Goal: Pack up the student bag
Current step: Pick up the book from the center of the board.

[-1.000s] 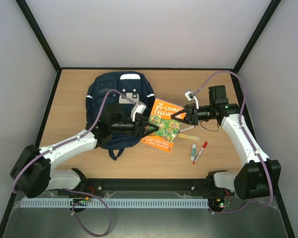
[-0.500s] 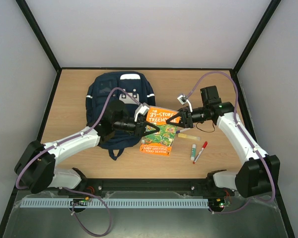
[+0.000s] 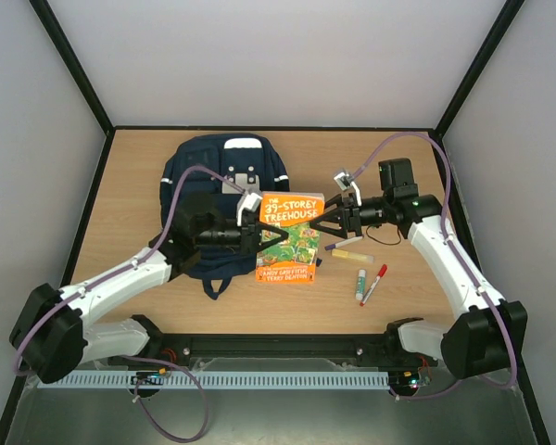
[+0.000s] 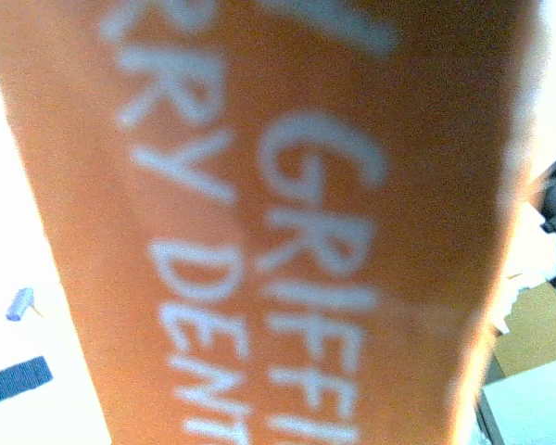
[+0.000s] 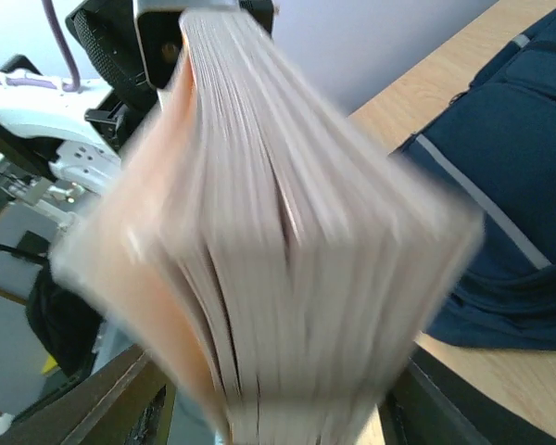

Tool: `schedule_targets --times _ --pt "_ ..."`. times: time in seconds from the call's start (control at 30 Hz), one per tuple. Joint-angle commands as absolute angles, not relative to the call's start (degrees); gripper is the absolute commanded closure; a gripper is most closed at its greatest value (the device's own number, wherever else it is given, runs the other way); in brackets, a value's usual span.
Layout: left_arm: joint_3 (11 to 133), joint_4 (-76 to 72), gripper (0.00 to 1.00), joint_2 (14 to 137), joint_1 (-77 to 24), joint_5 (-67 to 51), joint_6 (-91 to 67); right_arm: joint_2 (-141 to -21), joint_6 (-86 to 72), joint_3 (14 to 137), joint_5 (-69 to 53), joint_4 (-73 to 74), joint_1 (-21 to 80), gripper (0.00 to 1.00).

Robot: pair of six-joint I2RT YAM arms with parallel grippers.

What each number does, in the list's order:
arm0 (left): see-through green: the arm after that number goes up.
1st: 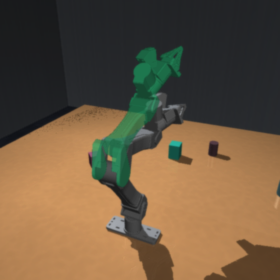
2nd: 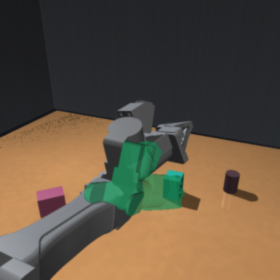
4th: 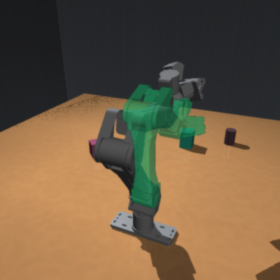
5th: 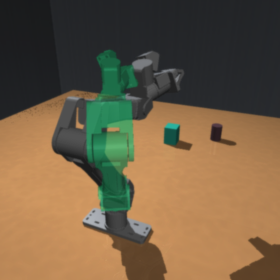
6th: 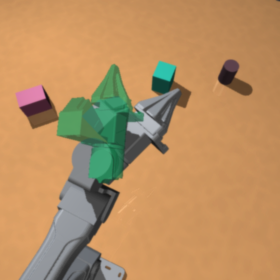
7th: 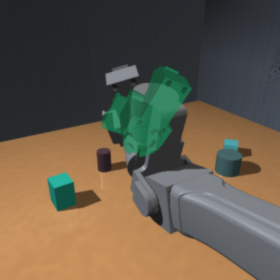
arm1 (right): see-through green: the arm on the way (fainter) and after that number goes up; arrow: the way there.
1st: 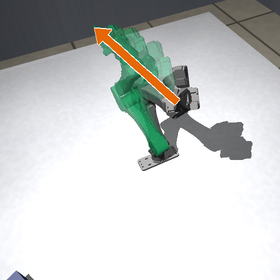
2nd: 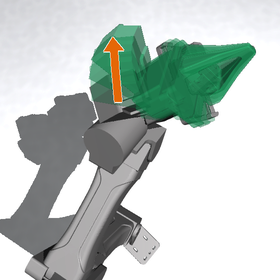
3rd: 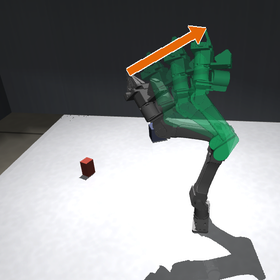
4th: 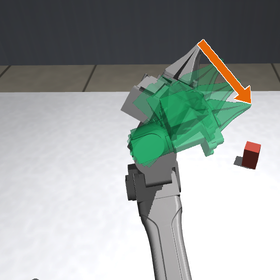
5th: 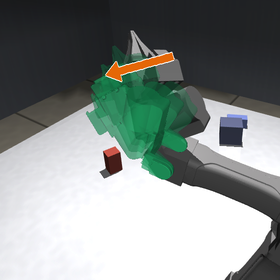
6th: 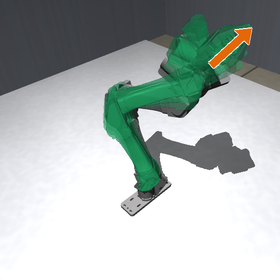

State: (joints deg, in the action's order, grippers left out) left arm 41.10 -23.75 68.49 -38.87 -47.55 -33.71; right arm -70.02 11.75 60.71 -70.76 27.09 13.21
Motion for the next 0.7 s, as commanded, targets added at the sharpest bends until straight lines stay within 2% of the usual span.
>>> schedule_targets --times 0.0,0.17,0.43,0.67 --pt "40.9 -32.1 0.98 65.6 -37.9 -45.3 -36.7 -69.8 9.5 59.2 -77.6 25.3 13.2 0.44" --pt "40.6 -33.7 0.98 67.0 -37.9 -46.8 -38.0 -69.9 9.9 59.2 -80.2 25.5 13.2 0.46" --pt "40.2 -37.5 0.98 68.2 -37.9 -47.6 -40.4 -71.4 8.9 58.3 -79.1 24.5 13.2 0.45" --pt "40.6 -36.7 0.97 69.7 -37.9 -45.4 -40.5 -71.4 7.5 57.9 -79.1 23.4 13.2 0.63"
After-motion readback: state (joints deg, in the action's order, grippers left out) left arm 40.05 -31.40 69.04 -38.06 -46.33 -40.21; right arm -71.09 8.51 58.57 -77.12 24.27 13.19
